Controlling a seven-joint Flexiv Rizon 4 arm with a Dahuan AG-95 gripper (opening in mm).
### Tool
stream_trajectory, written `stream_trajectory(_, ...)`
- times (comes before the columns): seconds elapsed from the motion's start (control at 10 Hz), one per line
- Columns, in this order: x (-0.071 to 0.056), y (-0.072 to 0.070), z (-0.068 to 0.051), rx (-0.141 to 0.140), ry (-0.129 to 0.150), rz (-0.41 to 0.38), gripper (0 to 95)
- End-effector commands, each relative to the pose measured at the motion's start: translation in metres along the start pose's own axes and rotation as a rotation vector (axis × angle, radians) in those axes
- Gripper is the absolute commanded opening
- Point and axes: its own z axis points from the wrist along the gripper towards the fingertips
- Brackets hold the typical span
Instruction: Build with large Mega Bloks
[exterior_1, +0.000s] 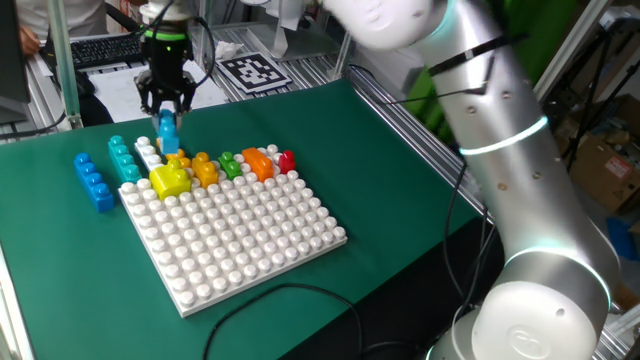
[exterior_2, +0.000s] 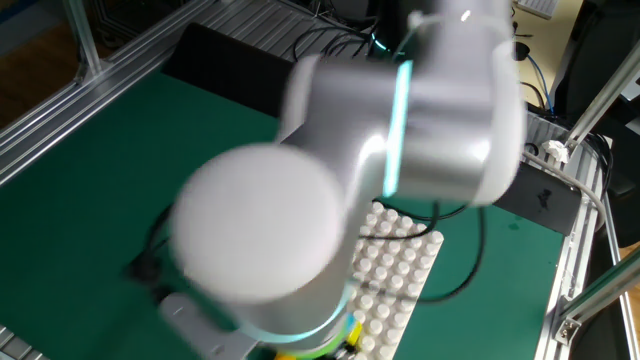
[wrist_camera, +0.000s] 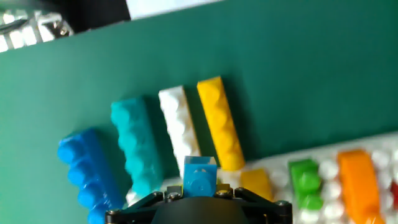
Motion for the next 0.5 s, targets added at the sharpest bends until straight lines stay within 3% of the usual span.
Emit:
stream_trajectory(0.1,0.009,0.013,-0.001,0.011,0.031,0.002,0.0)
stream_trajectory(0.3,0.02,0.018,0.004,0.019,0.029,-0.033,0.0)
stream_trajectory(0.5,0.029,0.025,0.009,0.015,0.044,-0.068,0.0)
